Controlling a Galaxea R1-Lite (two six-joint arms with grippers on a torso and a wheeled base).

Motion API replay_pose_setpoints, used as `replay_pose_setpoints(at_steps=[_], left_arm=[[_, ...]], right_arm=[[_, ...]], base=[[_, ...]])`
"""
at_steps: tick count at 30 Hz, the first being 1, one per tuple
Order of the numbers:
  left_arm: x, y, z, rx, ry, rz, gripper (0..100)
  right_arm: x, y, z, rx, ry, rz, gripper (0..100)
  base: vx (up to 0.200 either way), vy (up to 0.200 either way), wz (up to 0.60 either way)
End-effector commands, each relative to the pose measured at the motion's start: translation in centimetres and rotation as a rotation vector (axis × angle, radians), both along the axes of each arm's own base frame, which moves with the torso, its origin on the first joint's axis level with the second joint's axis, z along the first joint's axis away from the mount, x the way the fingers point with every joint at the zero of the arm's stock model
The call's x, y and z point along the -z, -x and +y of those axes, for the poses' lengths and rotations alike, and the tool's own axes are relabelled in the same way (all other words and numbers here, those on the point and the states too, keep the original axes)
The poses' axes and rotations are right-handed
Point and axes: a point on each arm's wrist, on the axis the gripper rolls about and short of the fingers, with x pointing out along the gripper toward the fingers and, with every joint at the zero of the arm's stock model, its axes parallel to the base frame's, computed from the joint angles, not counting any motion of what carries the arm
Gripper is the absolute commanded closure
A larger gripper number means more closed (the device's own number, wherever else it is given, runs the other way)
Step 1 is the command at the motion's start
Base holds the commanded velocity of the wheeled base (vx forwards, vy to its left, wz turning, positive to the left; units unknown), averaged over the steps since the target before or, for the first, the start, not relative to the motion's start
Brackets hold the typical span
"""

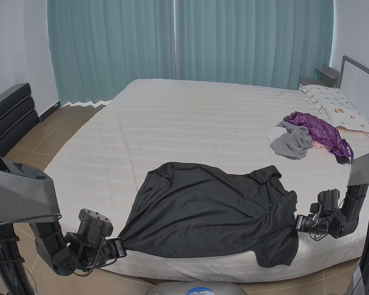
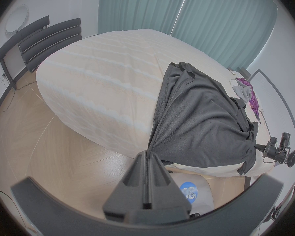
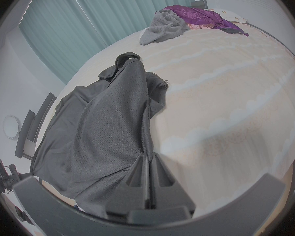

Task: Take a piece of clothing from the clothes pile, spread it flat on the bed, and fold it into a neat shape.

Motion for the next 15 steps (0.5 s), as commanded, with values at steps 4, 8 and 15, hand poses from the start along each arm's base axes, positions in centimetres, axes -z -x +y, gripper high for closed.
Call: replay_pose_setpoints(at_steps=[4,8,15], left_arm=[[0.2,0.2,-0.2,0.010,-0.005,0.011,100],[0.4,0.4,-0.6,0.026,-0.005,0.016,100],[0.5,0.3,-0.8,0.022,0.004,0.015,100]], right_arm=[[-1.8,1.9,-2.1,0.068,0.001,-0.006,100],[-2.2,3.5,-2.3,0.064,0.010,0.022,100],[-1.9,3.8,-2.4,0.065,0.012,0.037,0]], base=[[0.000,0.000,0.00],[0.000,0.000,0.00],[0.000,0.000,0.00]])
